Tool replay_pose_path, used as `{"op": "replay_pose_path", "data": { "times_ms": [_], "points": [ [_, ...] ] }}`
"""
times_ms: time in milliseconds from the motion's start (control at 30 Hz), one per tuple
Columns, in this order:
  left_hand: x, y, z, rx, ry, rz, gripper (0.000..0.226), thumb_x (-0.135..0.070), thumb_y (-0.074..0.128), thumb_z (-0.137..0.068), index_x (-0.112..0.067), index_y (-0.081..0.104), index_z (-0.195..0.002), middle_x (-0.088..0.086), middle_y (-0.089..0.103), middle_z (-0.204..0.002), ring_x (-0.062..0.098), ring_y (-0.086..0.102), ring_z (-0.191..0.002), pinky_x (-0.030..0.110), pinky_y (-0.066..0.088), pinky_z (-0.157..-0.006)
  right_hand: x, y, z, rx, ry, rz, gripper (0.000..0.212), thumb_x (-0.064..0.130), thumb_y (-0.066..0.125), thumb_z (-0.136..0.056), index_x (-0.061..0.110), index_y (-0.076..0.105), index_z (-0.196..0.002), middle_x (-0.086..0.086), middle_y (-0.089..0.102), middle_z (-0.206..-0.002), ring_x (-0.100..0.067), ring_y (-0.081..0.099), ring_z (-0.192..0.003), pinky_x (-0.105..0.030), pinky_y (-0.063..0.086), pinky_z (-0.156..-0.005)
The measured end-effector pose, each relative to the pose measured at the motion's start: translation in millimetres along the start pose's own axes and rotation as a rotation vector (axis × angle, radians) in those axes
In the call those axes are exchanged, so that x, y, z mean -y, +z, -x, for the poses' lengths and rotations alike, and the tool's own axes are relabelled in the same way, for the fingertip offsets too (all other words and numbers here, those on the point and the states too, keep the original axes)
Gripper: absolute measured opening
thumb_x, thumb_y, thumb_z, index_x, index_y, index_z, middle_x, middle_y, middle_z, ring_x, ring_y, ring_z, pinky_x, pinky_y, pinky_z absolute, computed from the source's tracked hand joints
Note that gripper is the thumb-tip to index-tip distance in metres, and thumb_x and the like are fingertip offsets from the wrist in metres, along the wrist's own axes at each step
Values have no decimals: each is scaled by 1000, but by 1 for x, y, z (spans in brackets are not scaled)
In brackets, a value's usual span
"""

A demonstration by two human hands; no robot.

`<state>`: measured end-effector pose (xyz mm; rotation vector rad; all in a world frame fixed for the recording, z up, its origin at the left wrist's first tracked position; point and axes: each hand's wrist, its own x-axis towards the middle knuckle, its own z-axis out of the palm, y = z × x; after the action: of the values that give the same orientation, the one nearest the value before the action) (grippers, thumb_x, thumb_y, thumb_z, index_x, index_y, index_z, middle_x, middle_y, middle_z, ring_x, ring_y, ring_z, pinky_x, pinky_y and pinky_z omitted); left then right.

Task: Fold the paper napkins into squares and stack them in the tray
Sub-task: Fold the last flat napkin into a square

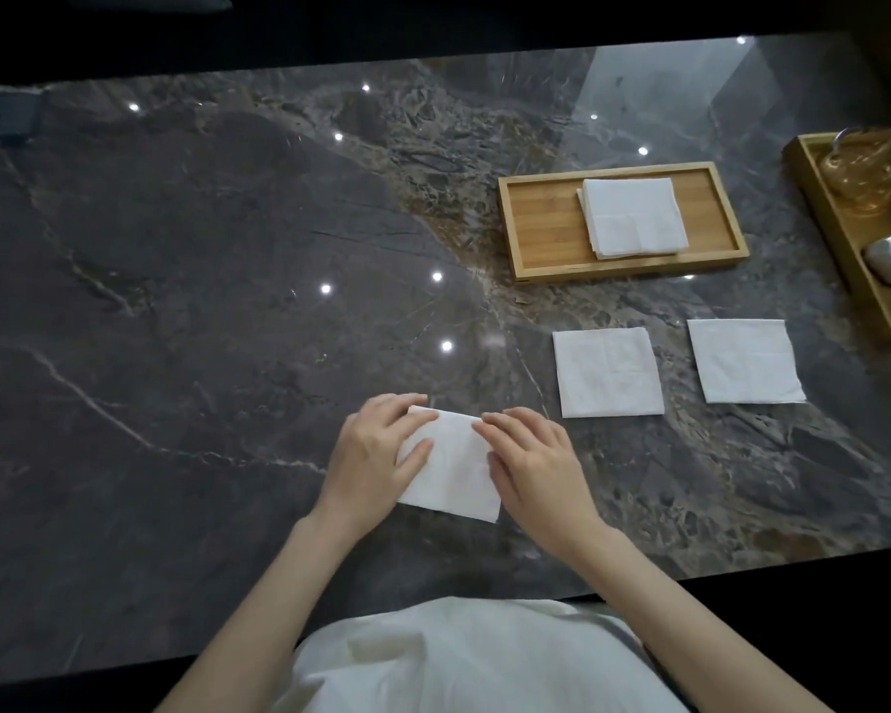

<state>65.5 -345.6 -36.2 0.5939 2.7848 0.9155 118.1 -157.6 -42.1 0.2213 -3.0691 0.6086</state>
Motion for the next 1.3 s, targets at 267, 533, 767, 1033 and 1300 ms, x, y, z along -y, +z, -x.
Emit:
{"op": "replay_pose_path", "data": {
  "times_ms": [267, 533, 767, 1033, 1300],
  "points": [
    [8, 27, 9, 114, 132, -303, 44, -35, 39, -86, -15, 51, -123, 5, 55, -130, 17, 35, -123, 33, 28, -95, -6, 23, 15, 76, -40, 178, 41, 28, 41, -88, 13, 55, -124, -4, 55, -134, -23, 41, -122, -37, 30, -101],
    [24, 20, 14, 133, 111, -320, 52, -41, 39, -85, -15, 43, -131, 5, 48, -138, 17, 28, -129, 35, 22, -102, -28, 15, 21, 81, -32, 174, 42, 28, 41, -91, 13, 54, -128, -1, 55, -134, -20, 41, -125, -37, 30, -103],
    [23, 13, 7, -83, 47, -168, 37, -36, 46, -82, -12, 65, -104, 6, 64, -115, 14, 40, -118, 36, 37, -94, -27, 8, 10, -59, -23, 53, 34, 24, 43, -90, 8, 64, -110, -7, 65, -115, -21, 43, -114, -32, 32, -97],
    [14, 22, -10, -159, -102, -148, 27, -21, 59, -80, -10, 66, -103, 10, 65, -102, 16, 40, -103, 39, 47, -80, -15, 6, -9, -97, 88, 51, 29, 25, 44, -86, 11, 68, -95, -2, 68, -87, -23, 60, -84, -33, 46, -78],
    [8, 19, -13, -145, -90, -196, 23, -10, 74, -70, -9, 68, -92, 11, 65, -98, 28, 55, -97, 37, 49, -76, -12, 7, -10, -68, 150, 12, 20, 14, 74, -74, 11, 66, -92, -2, 66, -83, -23, 60, -79, -34, 49, -73]
  ]
}}
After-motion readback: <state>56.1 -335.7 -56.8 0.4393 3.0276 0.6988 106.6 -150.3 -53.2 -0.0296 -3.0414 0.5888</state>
